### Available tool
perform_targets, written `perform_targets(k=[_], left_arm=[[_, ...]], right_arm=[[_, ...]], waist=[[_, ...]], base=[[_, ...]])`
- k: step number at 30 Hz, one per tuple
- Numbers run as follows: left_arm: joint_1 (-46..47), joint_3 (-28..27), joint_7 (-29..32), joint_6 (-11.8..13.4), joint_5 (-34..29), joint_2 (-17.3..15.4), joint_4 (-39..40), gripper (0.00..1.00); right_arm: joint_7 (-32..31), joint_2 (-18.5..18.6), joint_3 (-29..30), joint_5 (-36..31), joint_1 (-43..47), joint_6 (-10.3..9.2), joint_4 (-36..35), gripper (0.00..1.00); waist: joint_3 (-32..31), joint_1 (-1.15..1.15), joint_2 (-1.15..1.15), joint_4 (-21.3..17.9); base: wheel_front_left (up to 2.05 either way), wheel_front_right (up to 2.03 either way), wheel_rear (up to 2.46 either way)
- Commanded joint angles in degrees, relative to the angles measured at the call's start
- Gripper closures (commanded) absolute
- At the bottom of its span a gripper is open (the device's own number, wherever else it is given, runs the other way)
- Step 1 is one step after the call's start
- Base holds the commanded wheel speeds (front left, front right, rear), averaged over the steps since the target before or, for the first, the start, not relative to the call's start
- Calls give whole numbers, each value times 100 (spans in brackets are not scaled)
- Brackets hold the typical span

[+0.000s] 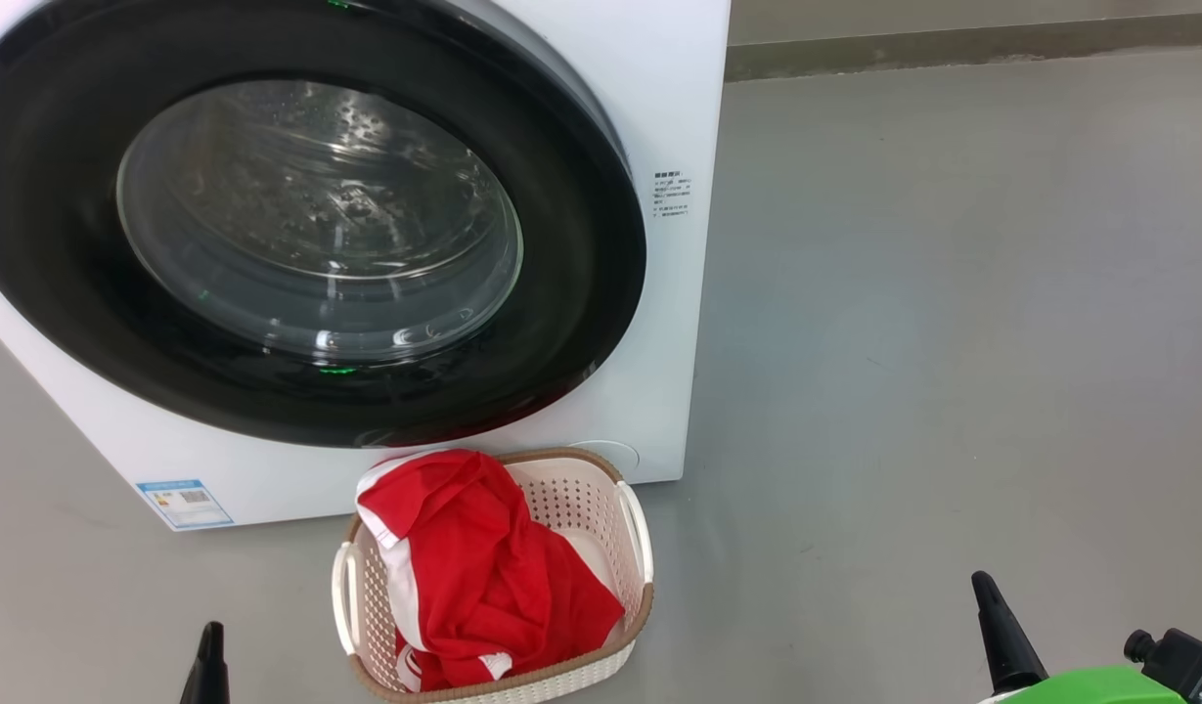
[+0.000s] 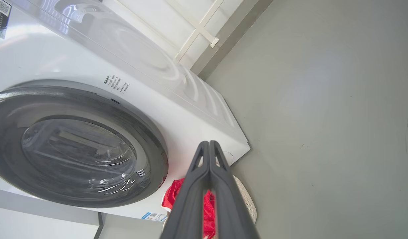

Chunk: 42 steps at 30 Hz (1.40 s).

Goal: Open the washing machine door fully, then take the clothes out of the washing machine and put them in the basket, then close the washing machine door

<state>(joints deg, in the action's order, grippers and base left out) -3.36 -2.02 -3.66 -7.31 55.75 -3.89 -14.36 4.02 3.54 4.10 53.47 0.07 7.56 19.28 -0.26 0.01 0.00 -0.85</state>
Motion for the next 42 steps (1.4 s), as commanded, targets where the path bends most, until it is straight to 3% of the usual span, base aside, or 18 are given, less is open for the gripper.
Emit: perform_targets(k=[1, 42], left_arm=[[266, -140, 34, -9, 145, -61, 111, 100], [740, -358, 712, -15, 2546, 51, 57, 100]], right_arm=[[-45, 17, -41, 155, -249, -2, -176, 100], [-738, -40, 155, 2709, -508, -6, -416, 100]], waist=[[1, 0, 0, 2], [30, 0, 0, 59]], base=[[0, 0, 0], [0, 0, 0]])
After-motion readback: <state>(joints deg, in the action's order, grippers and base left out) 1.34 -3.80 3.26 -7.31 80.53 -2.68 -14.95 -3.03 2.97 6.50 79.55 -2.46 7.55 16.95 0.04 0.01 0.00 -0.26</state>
